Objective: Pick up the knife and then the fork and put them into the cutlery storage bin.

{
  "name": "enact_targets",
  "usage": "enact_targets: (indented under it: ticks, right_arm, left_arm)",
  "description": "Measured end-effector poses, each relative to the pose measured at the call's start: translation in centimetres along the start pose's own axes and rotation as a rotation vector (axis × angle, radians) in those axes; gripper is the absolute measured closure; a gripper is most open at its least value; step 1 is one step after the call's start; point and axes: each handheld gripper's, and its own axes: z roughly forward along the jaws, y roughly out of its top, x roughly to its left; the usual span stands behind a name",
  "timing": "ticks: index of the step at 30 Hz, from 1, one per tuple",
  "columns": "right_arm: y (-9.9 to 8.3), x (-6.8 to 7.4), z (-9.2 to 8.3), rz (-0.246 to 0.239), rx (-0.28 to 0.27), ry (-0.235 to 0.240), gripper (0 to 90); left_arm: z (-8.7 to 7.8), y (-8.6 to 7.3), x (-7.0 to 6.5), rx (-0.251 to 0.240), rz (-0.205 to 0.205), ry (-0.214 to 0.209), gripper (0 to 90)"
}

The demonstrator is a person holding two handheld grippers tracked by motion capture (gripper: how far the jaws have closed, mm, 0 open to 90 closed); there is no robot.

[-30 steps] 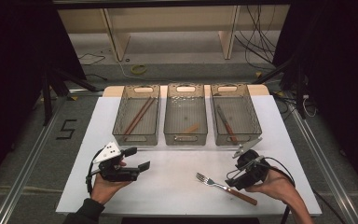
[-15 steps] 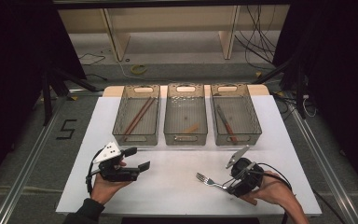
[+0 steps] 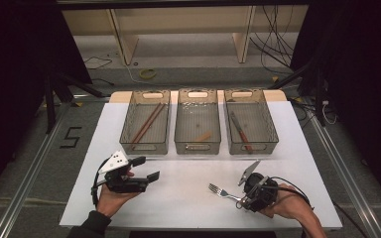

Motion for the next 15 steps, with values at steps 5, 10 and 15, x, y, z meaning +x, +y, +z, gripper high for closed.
enact_targets:
  ticks: [5,10,15]
  right_arm:
    - [0.04,0.12,0.23,-0.018,0.018,-0.011,63.9]
    - [0.04,0.21,0.52,-0.025,0.042,-0.019,68.4]
    - [0.15,0.30,0.78,-0.051,0.050,-0.035,73.3]
  left_arm:
    - [-0.02,0.01,0.00,0.000,0.000,-0.001,18.2]
    - [0.03,0.00,-0.02,0.000,0.001,-0.001,18.2]
    - [0.01,0.00,-0.01,0.000,0.000,-0.001,18.2]
